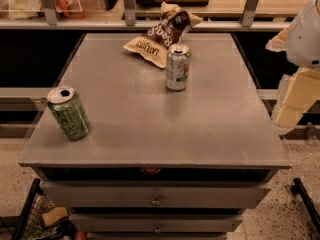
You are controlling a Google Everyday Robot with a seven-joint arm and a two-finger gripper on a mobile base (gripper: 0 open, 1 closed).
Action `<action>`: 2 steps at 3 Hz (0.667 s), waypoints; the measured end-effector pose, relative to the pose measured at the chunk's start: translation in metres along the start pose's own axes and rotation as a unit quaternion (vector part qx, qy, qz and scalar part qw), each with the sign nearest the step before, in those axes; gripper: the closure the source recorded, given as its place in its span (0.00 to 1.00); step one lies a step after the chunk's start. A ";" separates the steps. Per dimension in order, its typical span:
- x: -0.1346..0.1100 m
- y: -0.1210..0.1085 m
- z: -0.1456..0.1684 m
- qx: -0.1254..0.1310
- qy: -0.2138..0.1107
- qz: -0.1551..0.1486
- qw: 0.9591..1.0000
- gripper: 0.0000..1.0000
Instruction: Knock 7up can over
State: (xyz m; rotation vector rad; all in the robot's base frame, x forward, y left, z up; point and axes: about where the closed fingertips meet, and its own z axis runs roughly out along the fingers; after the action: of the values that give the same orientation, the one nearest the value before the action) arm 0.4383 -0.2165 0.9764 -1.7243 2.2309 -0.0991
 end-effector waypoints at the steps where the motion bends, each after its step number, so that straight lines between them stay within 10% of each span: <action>1: -0.018 -0.026 0.019 0.009 -0.015 -0.013 1.000 0.00; 2: -0.020 -0.028 0.022 0.008 -0.017 -0.014 1.000 0.00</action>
Offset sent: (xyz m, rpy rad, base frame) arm 0.0715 0.0255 -0.0219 0.0349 -0.0365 0.0587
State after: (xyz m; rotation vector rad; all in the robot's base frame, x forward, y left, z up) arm 0.4753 -0.2022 0.9670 -1.7367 2.1766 -0.0944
